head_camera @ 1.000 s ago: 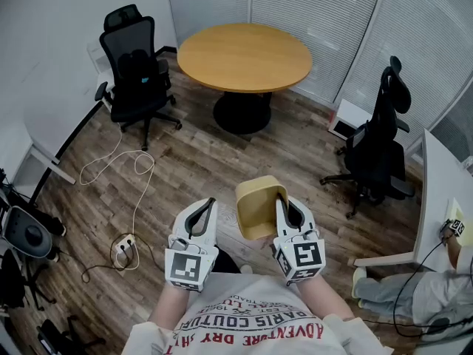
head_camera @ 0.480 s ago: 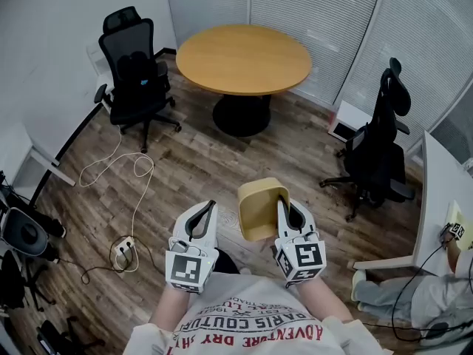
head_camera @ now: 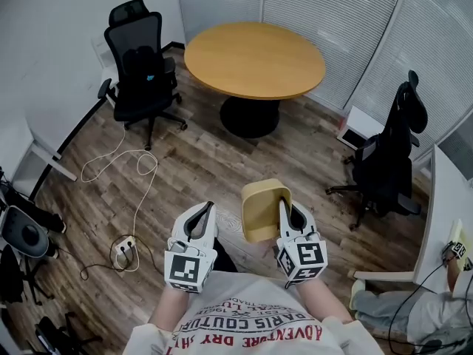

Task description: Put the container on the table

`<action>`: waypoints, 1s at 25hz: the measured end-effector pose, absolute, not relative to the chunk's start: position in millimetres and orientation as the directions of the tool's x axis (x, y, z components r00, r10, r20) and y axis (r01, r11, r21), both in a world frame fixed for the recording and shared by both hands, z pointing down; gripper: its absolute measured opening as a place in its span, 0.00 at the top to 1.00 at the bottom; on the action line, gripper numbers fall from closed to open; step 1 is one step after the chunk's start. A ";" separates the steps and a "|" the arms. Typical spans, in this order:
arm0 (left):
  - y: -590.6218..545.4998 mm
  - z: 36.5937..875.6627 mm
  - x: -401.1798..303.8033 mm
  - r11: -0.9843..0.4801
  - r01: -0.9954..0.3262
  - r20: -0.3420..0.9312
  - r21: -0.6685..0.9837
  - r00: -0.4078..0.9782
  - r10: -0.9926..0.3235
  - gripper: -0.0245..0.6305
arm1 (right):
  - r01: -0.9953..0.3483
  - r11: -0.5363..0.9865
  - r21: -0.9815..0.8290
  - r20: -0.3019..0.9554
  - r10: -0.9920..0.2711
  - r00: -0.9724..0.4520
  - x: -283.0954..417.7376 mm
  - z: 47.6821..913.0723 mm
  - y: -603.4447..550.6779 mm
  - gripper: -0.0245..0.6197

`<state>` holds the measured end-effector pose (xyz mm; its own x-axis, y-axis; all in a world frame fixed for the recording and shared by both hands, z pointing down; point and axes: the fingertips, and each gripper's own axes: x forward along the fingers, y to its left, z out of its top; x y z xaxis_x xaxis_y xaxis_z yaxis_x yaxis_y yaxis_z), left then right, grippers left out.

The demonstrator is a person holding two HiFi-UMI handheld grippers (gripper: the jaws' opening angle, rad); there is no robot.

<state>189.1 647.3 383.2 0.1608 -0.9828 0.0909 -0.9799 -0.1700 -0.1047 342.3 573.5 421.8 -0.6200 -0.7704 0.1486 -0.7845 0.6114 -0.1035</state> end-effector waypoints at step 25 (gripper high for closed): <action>409.6 372.7 -27.3 -0.301 -0.953 0.120 -0.035 0.295 -0.948 0.94 | -0.879 0.471 -0.080 0.243 -0.846 -0.475 151.6 417.2 363.7 0.95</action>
